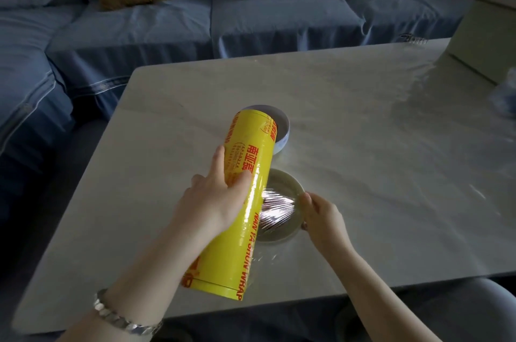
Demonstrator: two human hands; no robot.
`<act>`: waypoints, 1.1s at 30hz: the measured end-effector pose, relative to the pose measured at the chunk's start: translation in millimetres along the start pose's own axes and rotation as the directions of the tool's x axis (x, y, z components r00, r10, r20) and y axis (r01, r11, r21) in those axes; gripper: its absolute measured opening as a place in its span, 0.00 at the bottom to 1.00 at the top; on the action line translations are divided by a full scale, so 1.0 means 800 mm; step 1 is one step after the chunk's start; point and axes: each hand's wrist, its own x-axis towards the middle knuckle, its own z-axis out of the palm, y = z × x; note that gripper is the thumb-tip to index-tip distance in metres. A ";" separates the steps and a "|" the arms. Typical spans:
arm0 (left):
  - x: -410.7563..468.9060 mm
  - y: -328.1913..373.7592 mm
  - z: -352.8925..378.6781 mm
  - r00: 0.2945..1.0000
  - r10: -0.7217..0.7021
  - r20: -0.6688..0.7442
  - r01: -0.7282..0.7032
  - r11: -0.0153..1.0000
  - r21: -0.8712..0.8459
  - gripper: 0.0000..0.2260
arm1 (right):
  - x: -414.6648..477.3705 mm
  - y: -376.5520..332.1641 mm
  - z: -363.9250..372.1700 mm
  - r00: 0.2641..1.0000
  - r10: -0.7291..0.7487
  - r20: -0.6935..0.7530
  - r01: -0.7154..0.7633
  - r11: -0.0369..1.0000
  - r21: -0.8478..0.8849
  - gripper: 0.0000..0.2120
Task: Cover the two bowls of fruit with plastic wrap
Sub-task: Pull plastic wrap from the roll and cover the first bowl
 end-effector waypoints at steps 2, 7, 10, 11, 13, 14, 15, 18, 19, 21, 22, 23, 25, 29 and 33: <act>0.008 -0.006 -0.014 0.997 -0.014 0.078 0.030 0.978 -0.208 0.39 | 0.000 -0.001 0.000 1.000 -0.017 -0.022 0.016 0.999 -0.044 0.18; 0.014 -0.019 -0.028 0.935 0.030 0.353 0.132 0.895 -0.426 0.37 | -0.003 -0.010 -0.002 0.996 -0.065 -0.058 0.056 0.989 -0.139 0.19; 0.011 -0.022 -0.025 0.966 0.058 0.251 0.062 0.893 -0.445 0.29 | -0.004 -0.014 -0.002 0.995 -0.072 -0.062 0.059 0.980 -0.190 0.19; 0.008 -0.024 -0.025 0.976 0.048 0.210 0.050 0.899 -0.435 0.29 | -0.005 -0.015 -0.002 0.995 -0.069 -0.066 0.055 0.980 -0.194 0.19; 0.002 -0.030 -0.022 0.991 0.016 0.134 0.040 0.916 -0.400 0.34 | -0.003 -0.013 -0.002 0.996 -0.063 -0.066 0.050 0.982 -0.184 0.19; -0.002 -0.034 -0.021 0.995 0.003 0.104 0.037 0.927 -0.374 0.36 | -0.003 -0.012 -0.002 0.996 -0.061 -0.065 0.048 0.982 -0.182 0.19; -0.006 -0.037 -0.020 0.997 -0.006 0.075 0.031 0.938 -0.345 0.37 | -0.003 -0.011 -0.001 0.996 -0.057 -0.062 0.045 0.982 -0.185 0.18; -0.014 -0.045 -0.014 1.000 -0.010 -0.027 0.002 0.965 -0.262 0.35 | -0.002 -0.010 0.000 0.997 -0.050 -0.055 0.039 0.982 -0.186 0.18; -0.016 -0.046 -0.014 0.998 -0.015 -0.057 0.001 0.973 -0.233 0.35 | -0.002 -0.010 0.000 0.997 -0.049 -0.055 0.038 0.983 -0.181 0.18; -0.018 -0.048 -0.013 0.995 -0.022 -0.100 0.004 0.985 -0.172 0.38 | -0.001 -0.009 0.000 0.997 -0.048 -0.052 0.039 0.985 -0.171 0.18; -0.019 -0.048 -0.013 0.994 -0.029 -0.108 0.013 0.990 -0.142 0.42 | -0.001 -0.008 0.000 0.998 -0.047 -0.051 0.037 0.985 -0.168 0.18; -0.020 -0.046 -0.013 0.993 -0.041 -0.109 0.029 0.994 -0.106 0.45 | -0.001 -0.008 0.000 0.998 -0.047 -0.052 0.037 0.985 -0.169 0.18; -0.020 -0.042 -0.014 0.993 -0.058 -0.101 0.057 0.998 -0.015 0.46 | -0.002 -0.008 0.001 0.997 -0.053 -0.058 0.042 0.983 -0.178 0.18; -0.006 -0.041 -0.021 0.999 -0.025 0.033 0.034 0.955 -0.294 0.40 | -0.002 -0.008 0.001 0.997 -0.062 -0.054 0.051 0.981 -0.190 0.18; 0.010 -0.056 -0.036 0.961 0.076 0.266 0.118 0.759 -0.641 0.37 | -0.003 -0.010 -0.001 0.996 -0.066 -0.054 0.053 0.978 -0.202 0.18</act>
